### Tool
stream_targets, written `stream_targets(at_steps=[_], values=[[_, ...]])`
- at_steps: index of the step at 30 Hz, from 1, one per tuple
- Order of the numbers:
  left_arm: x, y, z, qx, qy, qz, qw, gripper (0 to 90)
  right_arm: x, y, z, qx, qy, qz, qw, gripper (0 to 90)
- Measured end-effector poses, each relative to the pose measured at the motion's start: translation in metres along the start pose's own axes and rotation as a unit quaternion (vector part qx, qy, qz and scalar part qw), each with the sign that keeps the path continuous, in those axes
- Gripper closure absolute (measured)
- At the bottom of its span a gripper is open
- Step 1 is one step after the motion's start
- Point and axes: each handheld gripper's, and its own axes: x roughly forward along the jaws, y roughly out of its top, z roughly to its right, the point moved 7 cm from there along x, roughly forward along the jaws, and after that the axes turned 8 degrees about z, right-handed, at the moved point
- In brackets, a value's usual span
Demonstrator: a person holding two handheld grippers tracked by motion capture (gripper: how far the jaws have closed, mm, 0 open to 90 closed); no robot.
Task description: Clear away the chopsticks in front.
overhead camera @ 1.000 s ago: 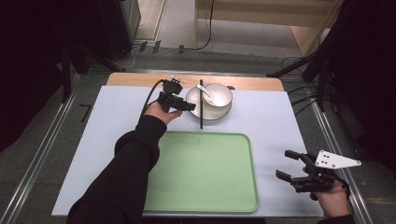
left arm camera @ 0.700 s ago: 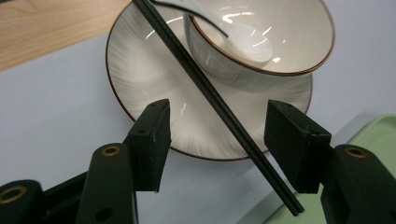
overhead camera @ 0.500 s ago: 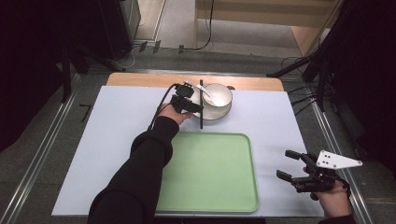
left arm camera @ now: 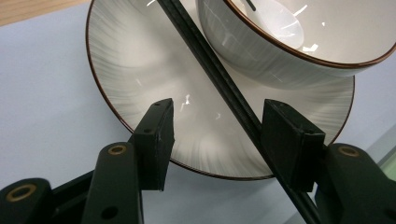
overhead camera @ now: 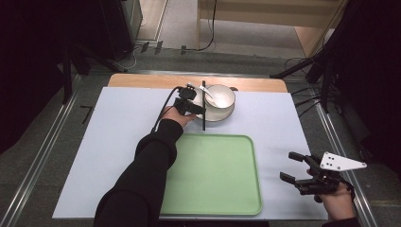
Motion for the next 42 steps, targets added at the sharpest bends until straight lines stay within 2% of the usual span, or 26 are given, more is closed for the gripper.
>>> stream_targets(at_steps=[1,2,3,4,5,6,8,9,11,13,22,27,30,33,34,35,38,39,42], values=[[0.0,0.0,0.0,0.002,0.001,-0.002,1.0,49.2,0.0,0.0,0.0,-0.001,0.0,0.0,1.0,15.4],[0.001,0.0,0.0,0.004,0.004,-0.001,1.0,49.2,0.0,0.0,0.0,-0.001,0.0,0.0,1.0,15.4],[0.001,-0.001,0.001,0.006,0.006,-0.002,1.0,54.5,0.0,0.0,0.0,-0.001,0.0,0.0,1.0,15.3],[0.002,-0.001,0.002,0.005,0.005,-0.002,1.0,54.5,0.0,0.0,0.0,-0.001,0.0,0.0,1.0,15.3],[0.005,-0.002,0.002,-0.009,0.003,-0.009,0.9999,59.0,0.0,0.0,0.0,-0.001,0.0,0.001,1.0,15.4],[0.005,-0.002,0.002,-0.009,0.003,-0.009,0.9999,61.4,0.0,0.0,0.0,-0.001,0.001,0.0,1.0,15.3],[0.008,-0.004,-0.001,-0.027,0.012,-0.017,0.9994,66.7,0.0,0.0,0.0,-0.002,0.0,0.001,1.0,15.4],[0.008,-0.004,-0.001,-0.027,0.012,-0.017,0.9994,68.9,0.0,0.0,0.0,-0.002,0.0,0.001,1.0,15.4],[0.01,-0.004,-0.003,-0.042,0.018,-0.018,0.9988,70.6,0.0,0.0,0.0,-0.002,0.0,0.001,1.0,15.4],[0.013,-0.004,-0.003,-0.057,0.024,-0.02,0.9979,77.2,0.0,0.0,0.0,-0.002,0.001,0.001,1.0,15.4],[0.016,-0.004,-0.006,-0.1,0.024,-0.025,0.9944,83.7,0.001,0.0,-0.001,-0.001,0.002,0.0,1.0,15.4],[0.013,-0.003,-0.01,-0.109,0.029,-0.027,0.9932,85.6,0.001,0.0,-0.001,-0.001,0.002,0.0,1.0,15.4],[0.008,-0.001,-0.012,-0.105,0.025,-0.027,0.9938,85.6,0.001,0.0,0.0,-0.002,0.002,0.0,1.0,15.4],[-0.002,0.002,-0.017,-0.113,0.022,-0.021,0.9931,85.7,0.0,0.0,0.0,-0.001,0.001,0.0,1.0,15.4],[-0.01,0.004,-0.021,-0.116,0.022,-0.019,0.9928,85.7,0.0,0.0,0.0,-0.002,0.001,0.001,1.0,15.3],[-0.01,0.004,-0.021,-0.116,0.022,-0.019,0.9928,85.7,0.0,0.0,0.0,-0.002,0.001,0.001,1.0,15.3],[-0.024,0.006,-0.028,-0.115,0.02,-0.015,0.993,85.6,0.0,0.0,-0.001,-0.002,0.001,0.0,1.0,15.4],[-0.034,0.005,-0.032,-0.118,0.016,-0.01,0.9928,85.7,0.0,0.0,-0.001,-0.002,0.001,-0.001,1.0,15.3],[-0.044,0.001,-0.038,-0.122,0.011,-0.007,0.9925,85.7,0.0,0.0,-0.001,-0.005,0.001,-0.002,1.0,15.4]])
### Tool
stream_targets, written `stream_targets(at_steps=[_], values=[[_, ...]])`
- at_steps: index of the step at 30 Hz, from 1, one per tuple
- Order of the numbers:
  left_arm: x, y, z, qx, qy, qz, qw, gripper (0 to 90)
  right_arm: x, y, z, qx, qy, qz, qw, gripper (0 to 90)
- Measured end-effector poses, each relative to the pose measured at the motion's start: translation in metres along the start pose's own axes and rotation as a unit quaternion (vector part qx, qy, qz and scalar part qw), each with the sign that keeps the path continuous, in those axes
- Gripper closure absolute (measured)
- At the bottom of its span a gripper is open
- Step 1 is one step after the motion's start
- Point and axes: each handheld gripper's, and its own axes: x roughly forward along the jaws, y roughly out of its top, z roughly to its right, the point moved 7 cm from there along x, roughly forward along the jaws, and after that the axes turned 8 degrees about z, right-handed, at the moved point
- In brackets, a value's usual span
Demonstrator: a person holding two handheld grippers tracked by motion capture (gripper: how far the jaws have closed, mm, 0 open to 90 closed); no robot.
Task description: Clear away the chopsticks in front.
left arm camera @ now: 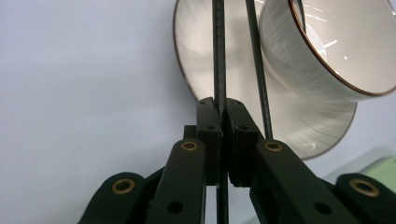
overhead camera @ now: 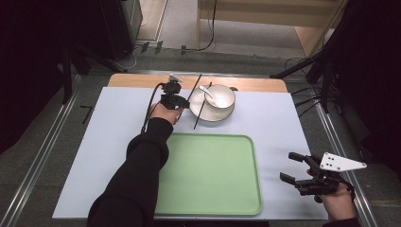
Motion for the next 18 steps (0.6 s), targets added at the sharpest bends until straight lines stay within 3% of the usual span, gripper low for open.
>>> stream_targets(at_steps=[7,12,18], values=[[-0.033,-0.023,-0.017,0.001,-0.018,-0.002,0.9998,85.6,0.001,0.0,-0.001,-0.002,0.002,-0.002,1.0,15.3],[-0.052,-0.044,-0.022,0.017,-0.017,-0.002,0.9997,85.6,0.001,0.0,-0.001,-0.004,0.0,-0.003,1.0,15.3],[-0.064,-0.068,-0.022,0.021,-0.023,-0.007,0.9995,85.6,0.001,0.0,-0.002,-0.004,-0.002,-0.004,1.0,15.3]])
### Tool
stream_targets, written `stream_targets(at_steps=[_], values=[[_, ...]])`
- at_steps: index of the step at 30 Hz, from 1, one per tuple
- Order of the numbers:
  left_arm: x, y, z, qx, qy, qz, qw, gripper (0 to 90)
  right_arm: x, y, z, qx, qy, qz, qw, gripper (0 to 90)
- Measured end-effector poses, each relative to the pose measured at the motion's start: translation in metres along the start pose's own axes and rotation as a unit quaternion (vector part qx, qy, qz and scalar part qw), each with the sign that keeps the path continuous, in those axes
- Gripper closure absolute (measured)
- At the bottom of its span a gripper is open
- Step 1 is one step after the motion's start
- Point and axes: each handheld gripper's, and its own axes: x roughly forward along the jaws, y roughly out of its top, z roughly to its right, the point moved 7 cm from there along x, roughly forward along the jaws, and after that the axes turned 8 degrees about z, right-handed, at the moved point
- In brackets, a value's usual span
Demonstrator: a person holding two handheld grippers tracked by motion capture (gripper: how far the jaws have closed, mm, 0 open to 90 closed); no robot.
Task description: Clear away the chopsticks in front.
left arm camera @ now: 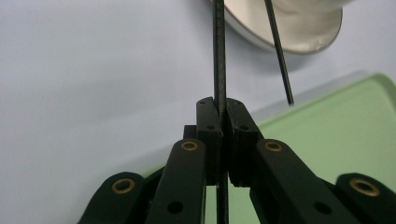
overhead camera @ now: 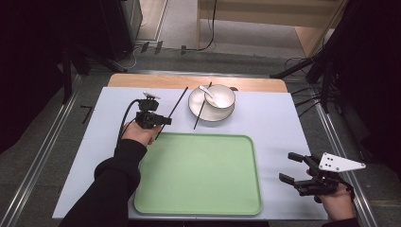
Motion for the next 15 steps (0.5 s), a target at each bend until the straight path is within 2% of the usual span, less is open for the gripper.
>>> stream_targets(at_steps=[4,6,9,11,12,15], values=[[-0.007,-0.02,0.002,0.003,-0.007,-0.003,1.0,85.6,0.0,0.0,-0.001,-0.001,0.0,0.0,1.0,15.3],[-0.01,-0.034,0.001,0.005,-0.001,0.0,1.0,85.6,-0.001,0.0,-0.001,-0.001,0.0,-0.002,1.0,15.3],[-0.014,-0.04,0.0,0.01,0.004,-0.004,0.9999,85.6,0.0,0.0,-0.001,-0.002,0.0,0.001,1.0,15.3],[-0.02,-0.045,0.001,-0.002,-0.002,0.002,1.0,85.6,0.0,0.0,-0.002,-0.001,0.001,-0.002,1.0,15.3],[-0.024,-0.053,0.0,-0.009,-0.005,-0.001,1.0,85.6,0.0,0.0,-0.002,-0.004,0.001,-0.001,1.0,15.3],[-0.029,-0.06,0.001,-0.012,-0.006,-0.004,0.9999,85.6,0.0,0.001,-0.002,-0.005,0.001,-0.001,1.0,15.3]])
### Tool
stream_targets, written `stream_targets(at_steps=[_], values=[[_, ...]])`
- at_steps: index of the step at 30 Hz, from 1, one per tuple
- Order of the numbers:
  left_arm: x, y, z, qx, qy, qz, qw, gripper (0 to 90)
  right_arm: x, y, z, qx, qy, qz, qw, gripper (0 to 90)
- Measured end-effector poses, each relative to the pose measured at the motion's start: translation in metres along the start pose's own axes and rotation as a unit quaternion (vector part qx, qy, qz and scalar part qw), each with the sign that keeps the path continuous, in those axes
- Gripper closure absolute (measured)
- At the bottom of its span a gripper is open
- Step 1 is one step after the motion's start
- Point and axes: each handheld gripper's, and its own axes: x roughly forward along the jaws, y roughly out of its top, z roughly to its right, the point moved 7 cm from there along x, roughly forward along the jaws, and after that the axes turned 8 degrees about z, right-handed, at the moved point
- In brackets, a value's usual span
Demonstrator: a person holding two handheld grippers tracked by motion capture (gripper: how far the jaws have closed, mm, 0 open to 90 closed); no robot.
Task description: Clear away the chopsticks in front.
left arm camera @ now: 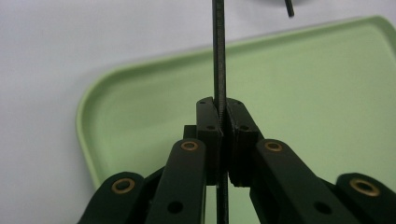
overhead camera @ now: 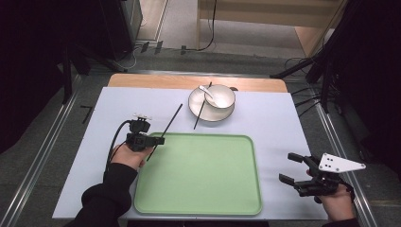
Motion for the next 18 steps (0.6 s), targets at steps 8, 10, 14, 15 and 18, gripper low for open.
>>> stream_targets(at_steps=[8,10,14,15,18], values=[[-0.024,-0.024,0.011,-0.002,-0.008,0.004,1.0,85.5,0.001,0.0,-0.001,0.0,0.002,0.0,1.0,15.3],[-0.026,-0.033,0.013,-0.002,-0.006,-0.003,1.0,85.5,0.001,0.001,-0.001,0.0,0.002,0.0,1.0,15.3],[-0.028,-0.054,0.019,-0.007,-0.008,-0.013,0.9999,85.5,0.002,0.001,-0.001,-0.002,0.002,0.0,1.0,15.3],[-0.028,-0.059,0.02,-0.004,-0.006,-0.019,0.9998,85.5,0.001,0.001,-0.001,-0.002,0.002,0.0,1.0,15.3],[-0.028,-0.071,0.02,-0.009,-0.003,-0.035,0.9993,85.5,0.001,0.001,-0.001,-0.001,0.001,0.0,1.0,15.3]])
